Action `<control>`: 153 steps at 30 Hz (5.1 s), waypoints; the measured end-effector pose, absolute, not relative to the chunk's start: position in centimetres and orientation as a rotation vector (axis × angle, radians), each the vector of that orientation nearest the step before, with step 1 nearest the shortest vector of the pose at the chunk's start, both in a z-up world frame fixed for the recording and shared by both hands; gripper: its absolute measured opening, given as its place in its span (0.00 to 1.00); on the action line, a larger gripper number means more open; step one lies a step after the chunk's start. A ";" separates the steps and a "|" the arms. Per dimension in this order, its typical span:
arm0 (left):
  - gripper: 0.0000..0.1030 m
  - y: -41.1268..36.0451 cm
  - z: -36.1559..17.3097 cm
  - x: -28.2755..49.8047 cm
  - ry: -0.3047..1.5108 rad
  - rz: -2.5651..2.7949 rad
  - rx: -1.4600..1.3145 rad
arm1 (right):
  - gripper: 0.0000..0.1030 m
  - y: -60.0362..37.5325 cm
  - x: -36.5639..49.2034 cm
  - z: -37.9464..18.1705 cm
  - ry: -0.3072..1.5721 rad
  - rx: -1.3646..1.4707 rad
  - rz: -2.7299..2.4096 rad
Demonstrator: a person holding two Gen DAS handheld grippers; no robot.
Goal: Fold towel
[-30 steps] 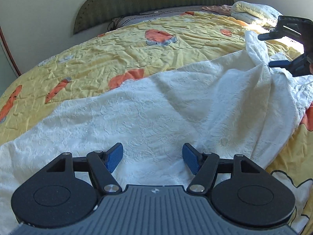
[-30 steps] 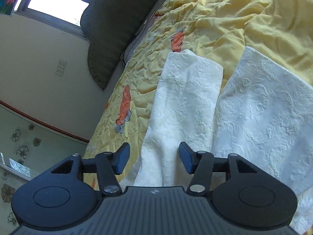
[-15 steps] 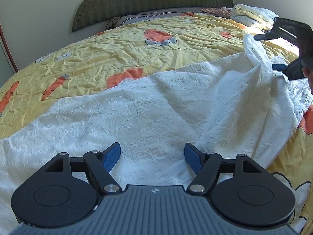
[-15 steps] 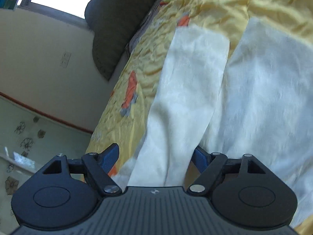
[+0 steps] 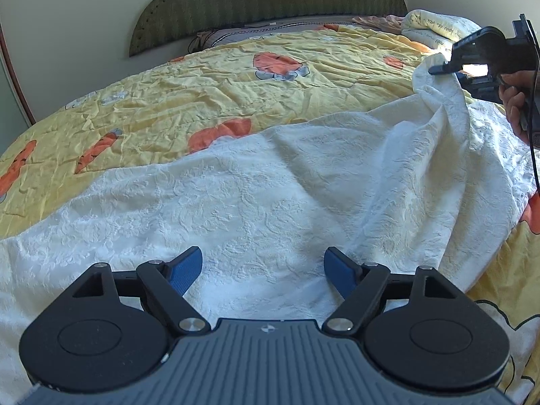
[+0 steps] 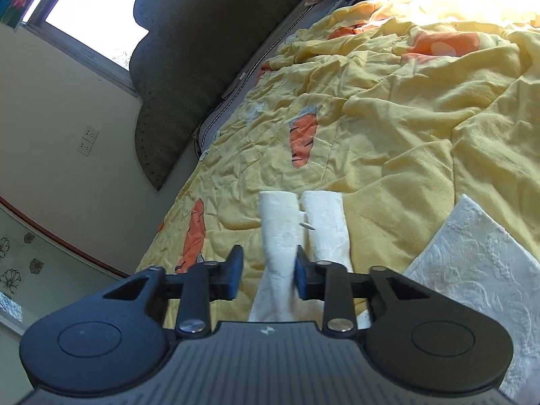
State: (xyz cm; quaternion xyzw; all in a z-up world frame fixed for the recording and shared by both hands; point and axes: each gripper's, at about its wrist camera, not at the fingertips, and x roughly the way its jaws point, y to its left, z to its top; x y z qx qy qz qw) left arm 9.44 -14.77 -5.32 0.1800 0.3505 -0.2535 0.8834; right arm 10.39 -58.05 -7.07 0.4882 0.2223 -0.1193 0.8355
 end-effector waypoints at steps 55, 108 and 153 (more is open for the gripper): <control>0.71 -10.1 -3.4 8.4 0.741 -0.606 0.304 | 0.52 -39.0 1.2 -2.6 0.706 0.151 -0.227; 0.17 21.6 -0.7 8.2 0.773 0.164 -0.471 | 0.05 5.0 6.8 -3.3 0.415 -0.495 0.866; 0.86 -15.2 -5.0 7.0 0.712 -0.615 0.411 | 0.54 -52.7 -9.9 -9.5 0.261 1.076 -0.415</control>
